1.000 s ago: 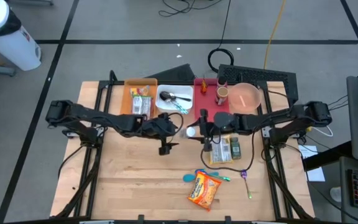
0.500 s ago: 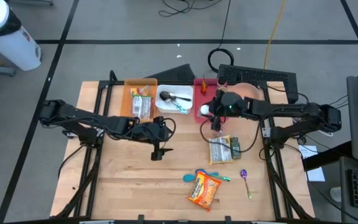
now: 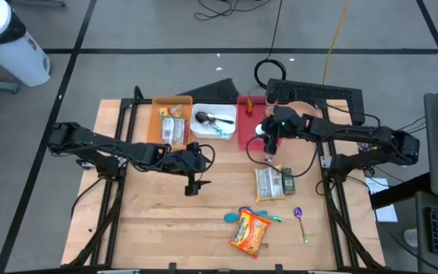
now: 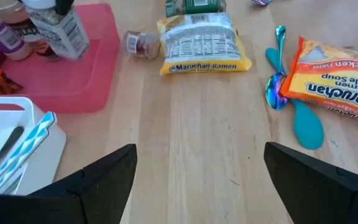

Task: Pick & Place Food Item
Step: Put the white seasoning bottle into the red bin

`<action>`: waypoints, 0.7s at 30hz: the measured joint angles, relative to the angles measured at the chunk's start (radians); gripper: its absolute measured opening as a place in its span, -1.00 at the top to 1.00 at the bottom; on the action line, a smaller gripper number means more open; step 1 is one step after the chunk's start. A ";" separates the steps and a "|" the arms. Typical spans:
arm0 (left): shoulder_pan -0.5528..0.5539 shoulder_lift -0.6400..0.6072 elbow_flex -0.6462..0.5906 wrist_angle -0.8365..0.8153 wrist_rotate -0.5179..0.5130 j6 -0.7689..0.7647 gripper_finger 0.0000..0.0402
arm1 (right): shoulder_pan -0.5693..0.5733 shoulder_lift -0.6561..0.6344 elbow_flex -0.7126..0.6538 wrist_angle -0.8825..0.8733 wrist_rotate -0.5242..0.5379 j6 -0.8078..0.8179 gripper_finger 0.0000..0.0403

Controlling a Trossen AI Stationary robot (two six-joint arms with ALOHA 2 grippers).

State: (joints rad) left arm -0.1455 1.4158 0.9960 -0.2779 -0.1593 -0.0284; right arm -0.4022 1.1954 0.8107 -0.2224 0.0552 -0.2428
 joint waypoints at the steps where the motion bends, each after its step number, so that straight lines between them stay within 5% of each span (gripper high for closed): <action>1: 0.000 0.000 -0.003 0.006 0.000 0.000 -0.79 | -0.006 -0.003 -0.008 0.001 0.000 0.002 0.00; 21: 0.013 0.000 -0.040 0.117 -0.001 -0.004 -0.79 | -0.105 -0.208 -0.267 0.078 -0.004 0.067 0.00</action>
State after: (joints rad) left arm -0.1326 1.4158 0.9562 -0.1608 -0.1606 -0.0320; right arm -0.5076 0.9875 0.5435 -0.1447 0.0517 -0.1758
